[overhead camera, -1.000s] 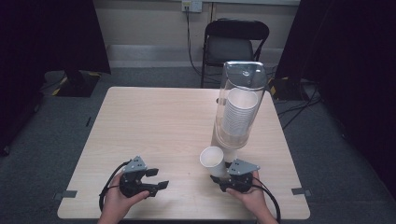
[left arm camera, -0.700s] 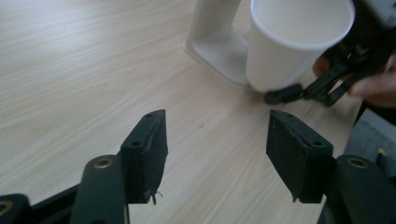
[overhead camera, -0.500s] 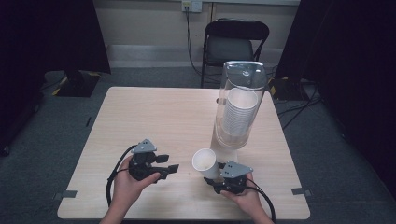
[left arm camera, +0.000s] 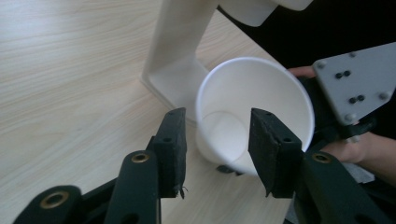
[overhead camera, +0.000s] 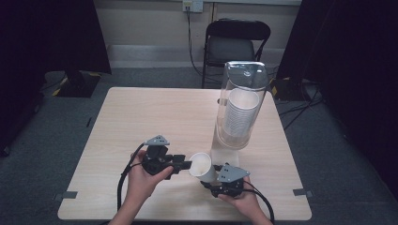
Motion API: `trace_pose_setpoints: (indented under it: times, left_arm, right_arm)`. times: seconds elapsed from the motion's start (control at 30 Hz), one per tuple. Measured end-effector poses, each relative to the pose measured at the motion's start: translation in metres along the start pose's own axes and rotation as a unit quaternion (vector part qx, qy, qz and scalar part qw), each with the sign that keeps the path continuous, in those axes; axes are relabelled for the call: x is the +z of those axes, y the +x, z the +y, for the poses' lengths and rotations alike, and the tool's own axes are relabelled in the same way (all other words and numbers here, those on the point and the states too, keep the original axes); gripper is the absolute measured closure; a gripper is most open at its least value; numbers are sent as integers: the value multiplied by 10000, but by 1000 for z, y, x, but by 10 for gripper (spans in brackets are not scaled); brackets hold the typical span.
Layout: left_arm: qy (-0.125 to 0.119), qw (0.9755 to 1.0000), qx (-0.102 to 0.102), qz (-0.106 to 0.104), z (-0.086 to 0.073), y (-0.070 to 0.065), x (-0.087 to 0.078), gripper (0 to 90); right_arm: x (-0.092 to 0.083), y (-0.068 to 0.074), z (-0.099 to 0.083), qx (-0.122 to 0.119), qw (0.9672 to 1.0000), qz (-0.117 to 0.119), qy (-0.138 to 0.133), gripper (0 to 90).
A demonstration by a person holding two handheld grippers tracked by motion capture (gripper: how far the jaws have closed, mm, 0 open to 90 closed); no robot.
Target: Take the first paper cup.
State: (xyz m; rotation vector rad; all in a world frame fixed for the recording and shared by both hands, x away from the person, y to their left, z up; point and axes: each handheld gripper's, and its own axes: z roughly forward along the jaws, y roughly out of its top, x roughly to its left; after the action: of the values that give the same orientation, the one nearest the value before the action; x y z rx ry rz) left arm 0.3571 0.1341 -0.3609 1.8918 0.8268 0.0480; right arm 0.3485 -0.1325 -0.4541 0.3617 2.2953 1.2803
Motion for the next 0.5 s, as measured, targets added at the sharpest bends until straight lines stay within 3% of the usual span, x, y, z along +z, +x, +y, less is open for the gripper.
trace_pose_setpoints:
  times: [0.13, 0.3, 0.4, 0.5]
  left_arm:
    - [198, 9998, 61, 22, 1, -5, 9, 604]
    - [327, 9993, -14, 165, 0, -5, 11, 804]
    - [435, 9986, -123, 260, 0, -3, 11, 870]
    - [465, 9978, -340, 335, 0, 2, 7, 872]
  right_arm:
    - [2, 4, 3, -74, 9999, 81, -77, 363]
    - [4, 8, 6, -127, 9999, 64, -97, 359]
    - [6, 9, 6, -100, 9999, -9, -36, 339]
    - [7, 7, 5, 12, 10000, -71, -19, 269]
